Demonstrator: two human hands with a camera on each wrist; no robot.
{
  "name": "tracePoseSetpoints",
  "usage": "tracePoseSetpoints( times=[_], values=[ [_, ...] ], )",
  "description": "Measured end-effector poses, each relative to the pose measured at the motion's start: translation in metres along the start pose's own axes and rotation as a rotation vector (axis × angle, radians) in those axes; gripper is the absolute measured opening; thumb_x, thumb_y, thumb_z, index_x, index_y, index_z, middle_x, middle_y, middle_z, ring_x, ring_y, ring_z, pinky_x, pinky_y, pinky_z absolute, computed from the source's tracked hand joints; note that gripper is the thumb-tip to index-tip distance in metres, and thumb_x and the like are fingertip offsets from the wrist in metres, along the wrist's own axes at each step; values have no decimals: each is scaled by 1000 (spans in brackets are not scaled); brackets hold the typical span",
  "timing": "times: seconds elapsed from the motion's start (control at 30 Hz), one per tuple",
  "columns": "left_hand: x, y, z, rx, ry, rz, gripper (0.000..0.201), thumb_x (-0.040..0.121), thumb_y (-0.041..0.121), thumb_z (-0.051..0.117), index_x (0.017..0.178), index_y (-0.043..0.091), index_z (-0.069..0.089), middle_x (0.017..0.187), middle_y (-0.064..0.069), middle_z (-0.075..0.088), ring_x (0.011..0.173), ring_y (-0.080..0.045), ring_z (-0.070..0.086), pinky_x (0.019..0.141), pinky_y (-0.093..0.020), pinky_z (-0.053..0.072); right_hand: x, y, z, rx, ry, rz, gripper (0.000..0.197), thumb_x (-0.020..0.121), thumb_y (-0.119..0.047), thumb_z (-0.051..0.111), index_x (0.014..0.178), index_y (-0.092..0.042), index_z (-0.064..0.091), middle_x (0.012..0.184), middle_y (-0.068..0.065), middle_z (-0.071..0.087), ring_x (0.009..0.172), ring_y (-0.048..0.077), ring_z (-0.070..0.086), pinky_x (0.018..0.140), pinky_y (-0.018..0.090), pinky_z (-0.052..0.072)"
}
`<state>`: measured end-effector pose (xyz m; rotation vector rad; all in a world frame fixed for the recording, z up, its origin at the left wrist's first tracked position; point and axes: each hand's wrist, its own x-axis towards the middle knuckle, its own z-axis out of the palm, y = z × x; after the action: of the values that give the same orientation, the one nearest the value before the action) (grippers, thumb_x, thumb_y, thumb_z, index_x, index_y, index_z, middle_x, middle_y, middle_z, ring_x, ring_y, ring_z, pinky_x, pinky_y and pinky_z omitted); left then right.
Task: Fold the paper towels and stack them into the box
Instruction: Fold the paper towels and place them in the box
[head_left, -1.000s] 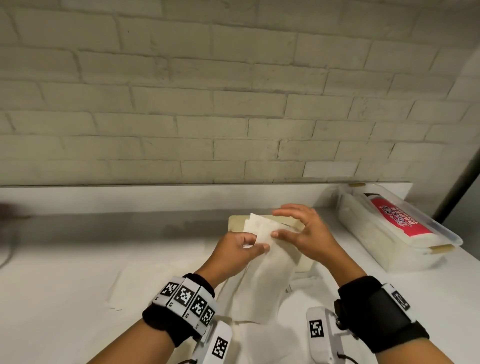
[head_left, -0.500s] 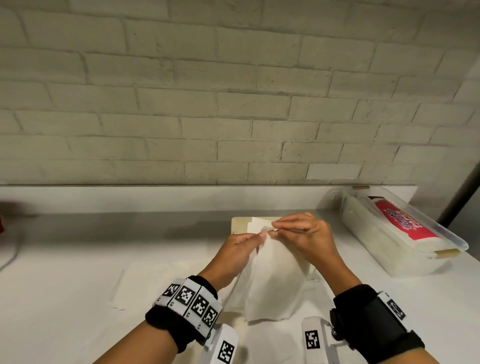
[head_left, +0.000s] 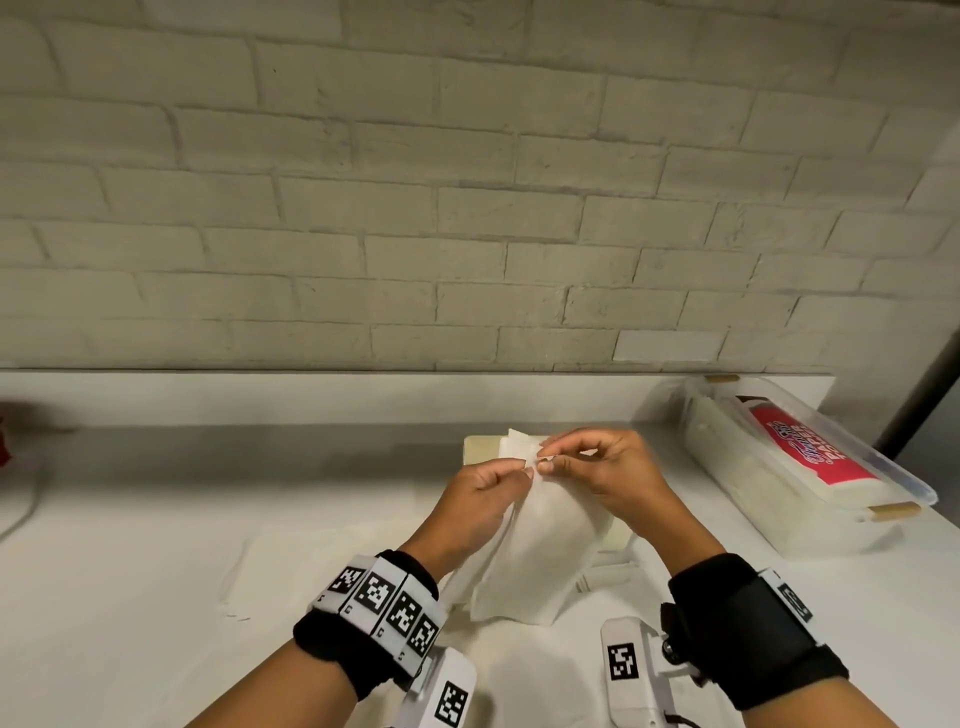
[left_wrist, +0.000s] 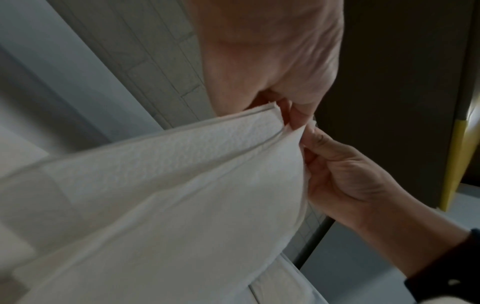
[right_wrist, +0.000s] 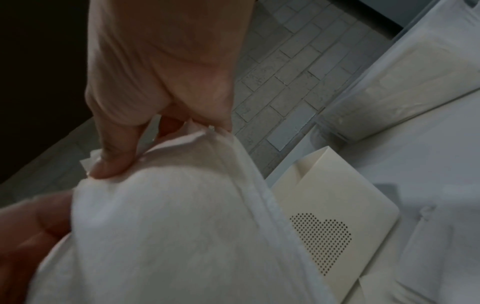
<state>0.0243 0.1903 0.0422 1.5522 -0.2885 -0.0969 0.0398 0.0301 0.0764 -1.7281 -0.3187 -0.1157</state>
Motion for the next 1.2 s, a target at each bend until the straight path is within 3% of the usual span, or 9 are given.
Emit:
tracePoseSetpoints(
  times=[0.13,0.27,0.47,0.6,0.73,0.83,0.93,1.1,1.2],
  values=[
    [-1,-2,-2,68,-5,26,27,85,36,56,83,13,70,83,-5,61,80,-16,53,78,-32,42,1,2,3,-26,25,41,20,65,-4,80,66,-22,72,67,-7,70,63,0,62,66,16,48],
    [-1,-5,-4,85,6,36,30,93,10,54,82,30,73,89,7,71,86,-8,63,85,-24,47,3,3,0,-100,32,77,32,68,-6,80,91,-26,70,76,-9,63,70,0,58,73,13,47],
    [-1,-6,-7,168,60,74,36,92,-2,49,88,28,68,92,17,67,84,11,61,81,-6,44,2,-9,-11,-96,34,87,23,71,-5,77,61,-25,72,64,-9,70,63,4,62,64,13,50],
    [1,-6,-6,165,79,104,32,92,0,48,83,29,60,78,11,63,62,-5,55,62,-20,45,2,-16,-7,-66,15,44,24,71,-4,76,60,-26,71,60,-11,68,58,-3,59,59,9,47],
    [0,-1,-2,87,68,106,37,92,-3,44,103,31,44,65,1,58,49,-9,44,50,-23,37,5,-15,4,-80,31,50,19,72,-5,76,64,-22,70,59,-11,66,58,-3,58,58,9,45],
    [0,2,-4,131,37,111,56,91,-1,48,124,42,32,65,3,62,51,-6,49,56,-19,40,8,-11,7,-115,67,46,19,71,-13,78,63,-28,71,80,-6,68,81,7,59,72,16,45],
    [2,0,-6,132,21,105,65,91,0,49,133,42,24,68,4,64,52,-4,50,58,-20,39,10,-10,9,-178,87,27,19,70,-16,79,64,-32,70,103,-10,62,102,4,52,83,15,37],
    [0,5,-4,71,2,71,56,91,-5,47,126,38,35,65,9,66,55,-5,54,58,-19,42,9,-11,13,-27,83,70,15,72,-7,77,67,-20,70,71,-9,70,62,0,63,64,16,49],
    [1,6,-2,-7,2,25,47,93,-2,47,118,38,48,81,-13,66,74,-26,56,70,-36,43,11,-8,15,-19,133,62,19,70,-6,78,64,-23,72,72,-4,72,64,6,65,67,22,50]
  ],
)
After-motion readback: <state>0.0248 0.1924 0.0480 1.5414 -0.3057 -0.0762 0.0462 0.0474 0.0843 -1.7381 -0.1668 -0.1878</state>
